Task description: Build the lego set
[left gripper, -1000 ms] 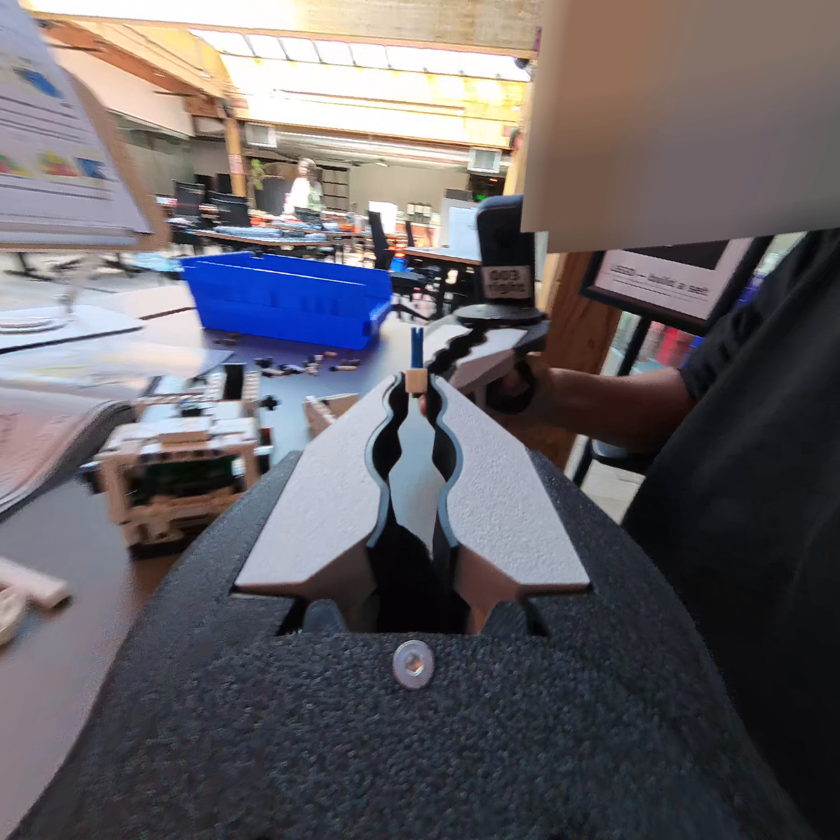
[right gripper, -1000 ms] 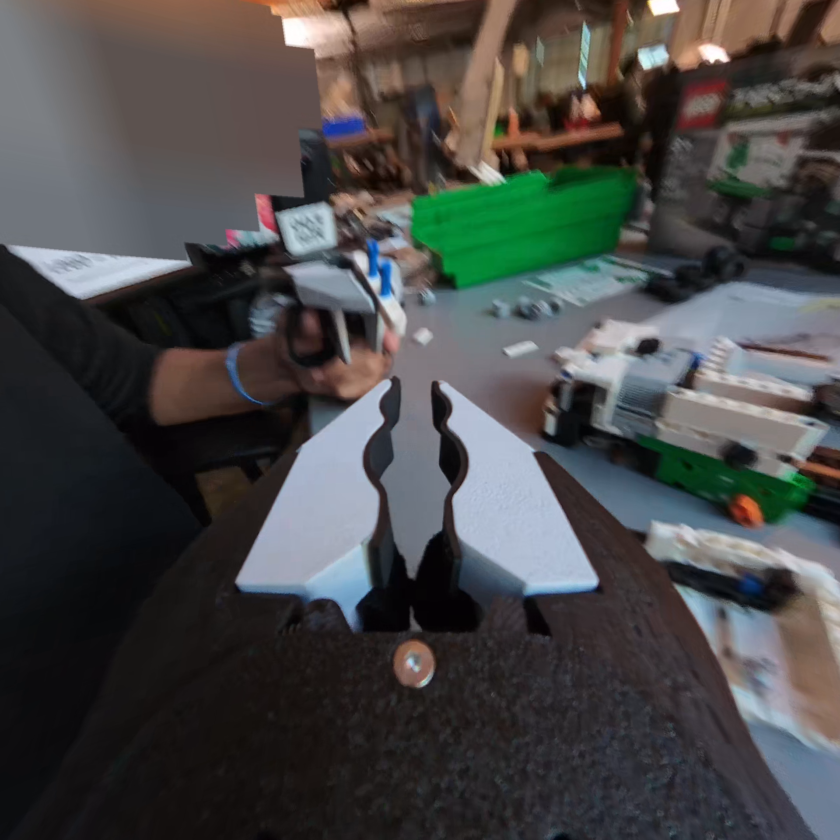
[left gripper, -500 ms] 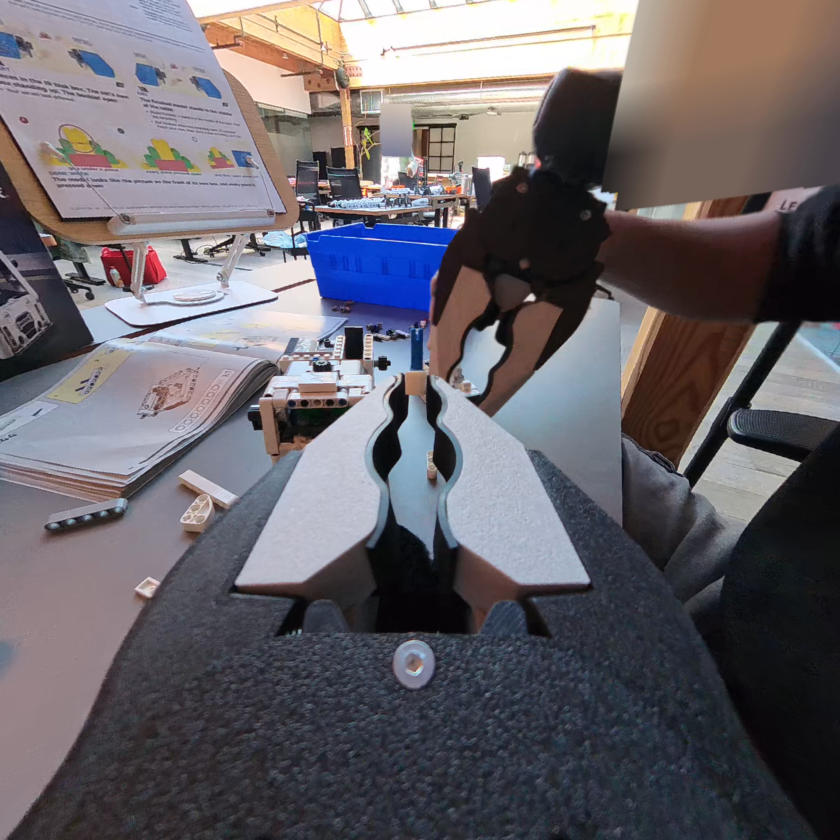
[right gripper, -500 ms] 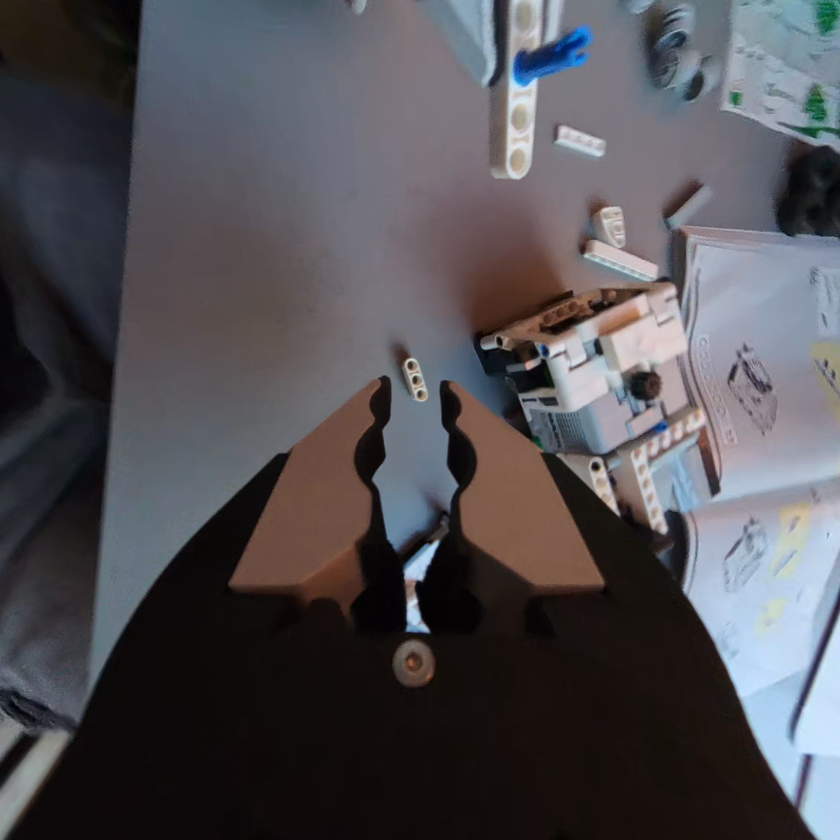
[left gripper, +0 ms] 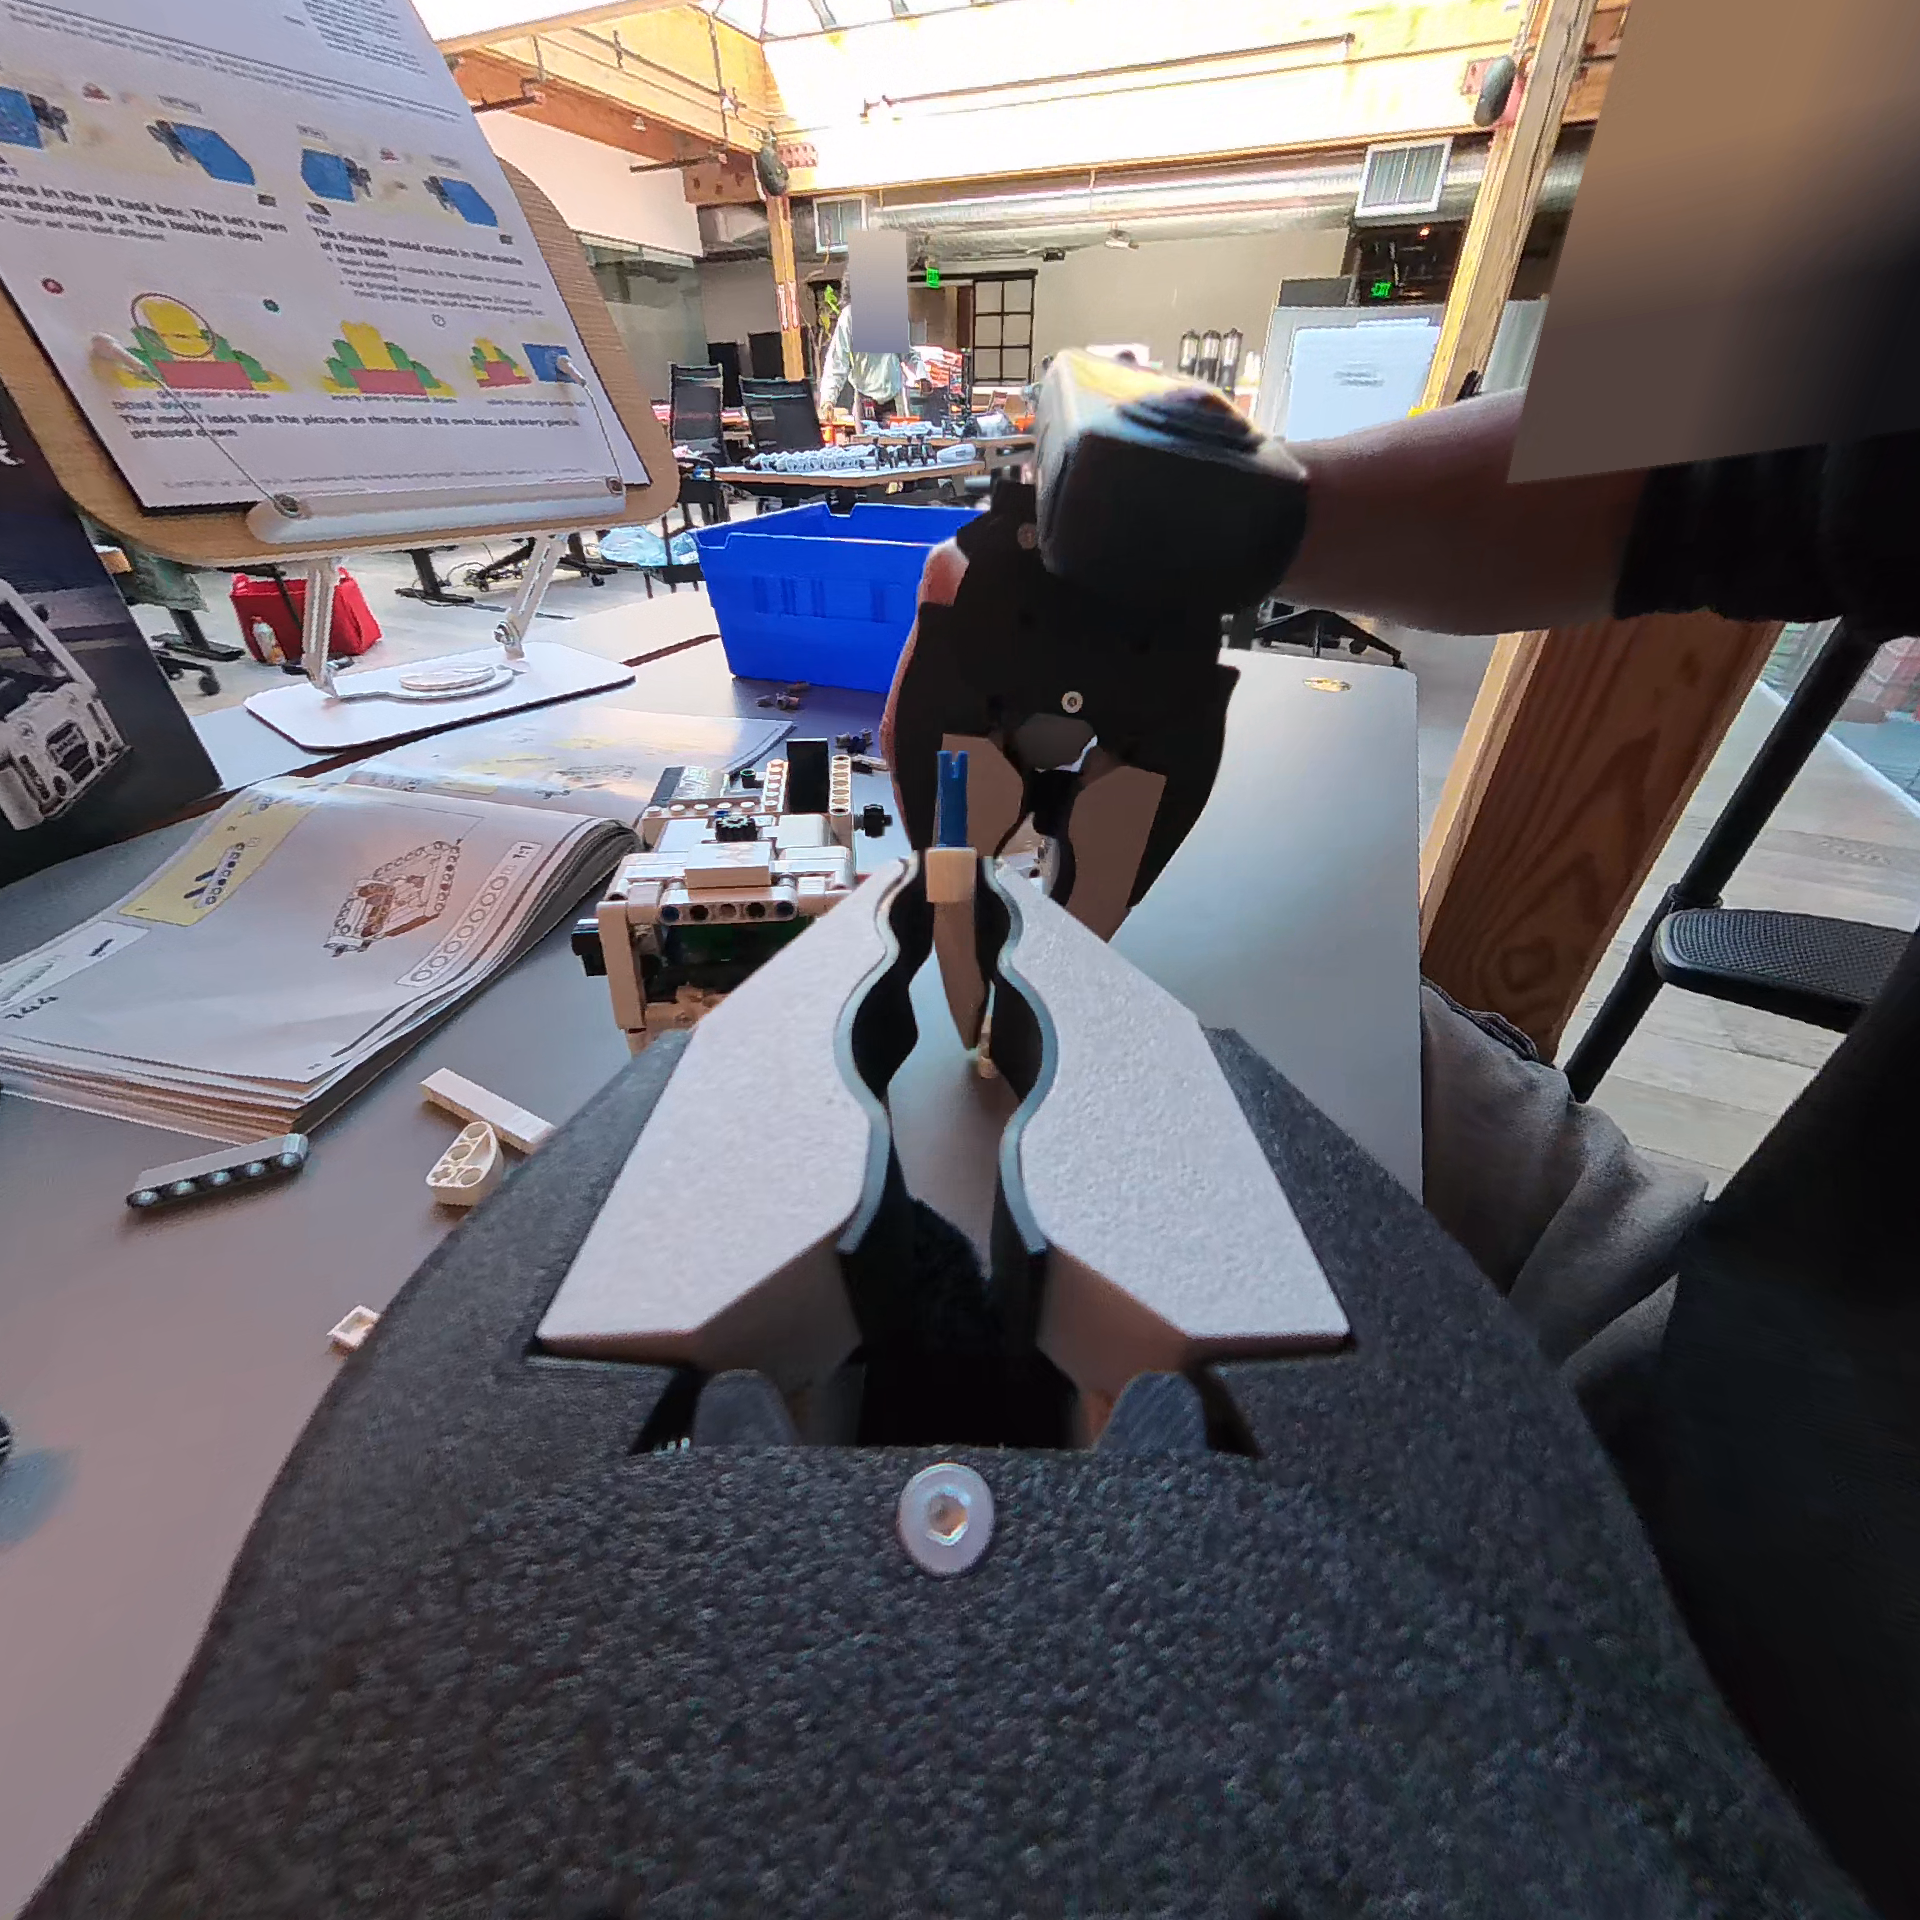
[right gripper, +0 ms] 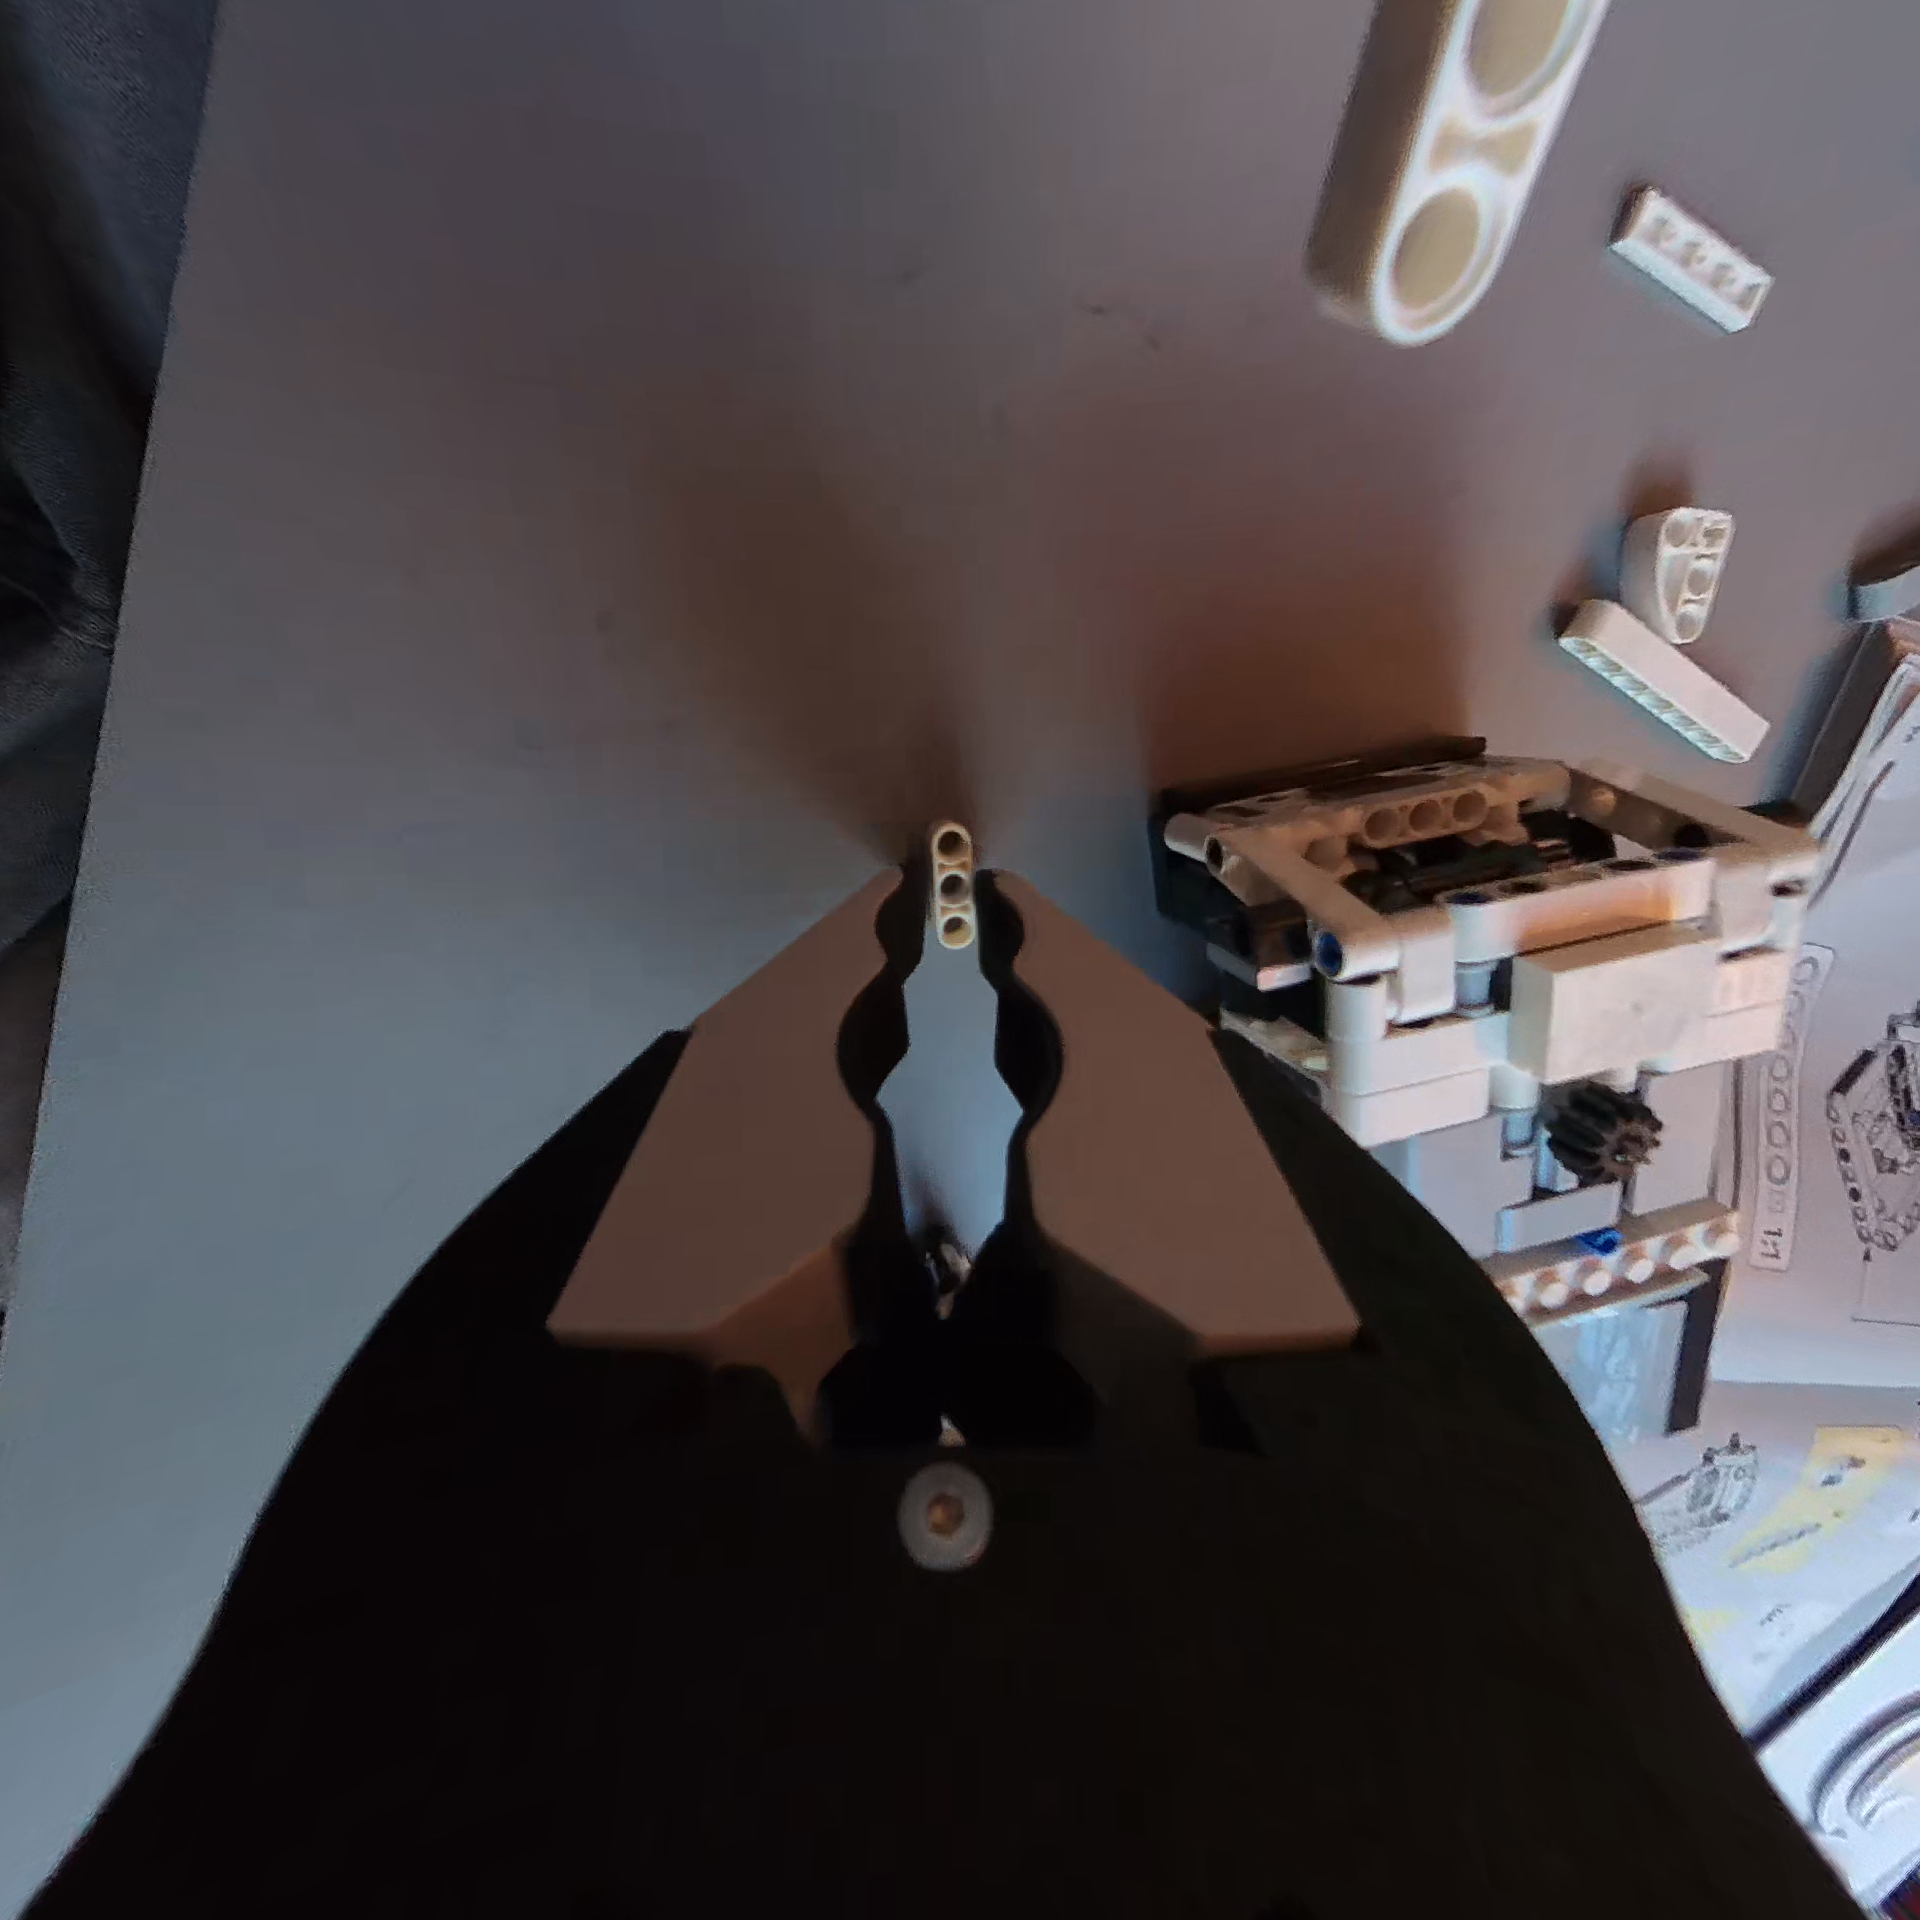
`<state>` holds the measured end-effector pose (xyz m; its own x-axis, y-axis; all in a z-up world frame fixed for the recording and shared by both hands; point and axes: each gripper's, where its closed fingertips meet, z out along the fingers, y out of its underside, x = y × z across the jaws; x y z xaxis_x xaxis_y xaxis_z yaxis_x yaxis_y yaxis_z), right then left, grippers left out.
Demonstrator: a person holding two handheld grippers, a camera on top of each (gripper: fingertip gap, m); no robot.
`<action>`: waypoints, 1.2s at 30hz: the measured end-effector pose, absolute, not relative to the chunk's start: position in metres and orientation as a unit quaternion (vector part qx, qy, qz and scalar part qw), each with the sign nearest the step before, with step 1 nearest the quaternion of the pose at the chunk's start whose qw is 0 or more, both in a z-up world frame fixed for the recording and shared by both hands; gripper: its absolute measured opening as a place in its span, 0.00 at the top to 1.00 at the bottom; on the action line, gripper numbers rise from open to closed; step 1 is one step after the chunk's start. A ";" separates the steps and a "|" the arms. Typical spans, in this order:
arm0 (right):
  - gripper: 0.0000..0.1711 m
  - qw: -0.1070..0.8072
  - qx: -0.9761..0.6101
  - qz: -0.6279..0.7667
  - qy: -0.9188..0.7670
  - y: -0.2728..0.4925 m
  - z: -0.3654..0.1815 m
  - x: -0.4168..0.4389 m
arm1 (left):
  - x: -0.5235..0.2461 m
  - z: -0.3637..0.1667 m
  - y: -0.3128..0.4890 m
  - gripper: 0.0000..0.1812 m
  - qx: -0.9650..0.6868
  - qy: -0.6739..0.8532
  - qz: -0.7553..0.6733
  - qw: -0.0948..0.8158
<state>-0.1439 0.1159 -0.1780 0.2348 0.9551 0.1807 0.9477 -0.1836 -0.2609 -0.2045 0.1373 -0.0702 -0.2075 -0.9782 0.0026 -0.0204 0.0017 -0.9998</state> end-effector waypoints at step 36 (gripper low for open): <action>0.96 0.331 -0.754 0.169 -0.542 0.124 -0.049 -0.215 | -0.208 -0.071 0.123 0.96 -0.418 0.579 -0.562 0.417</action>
<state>-0.2150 0.1240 -0.0488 0.3548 0.9292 0.1035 0.7051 -0.1932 -0.6823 -0.2078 0.1231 -0.0708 -0.3016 -0.9534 -0.0126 -0.0151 0.0180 -0.9997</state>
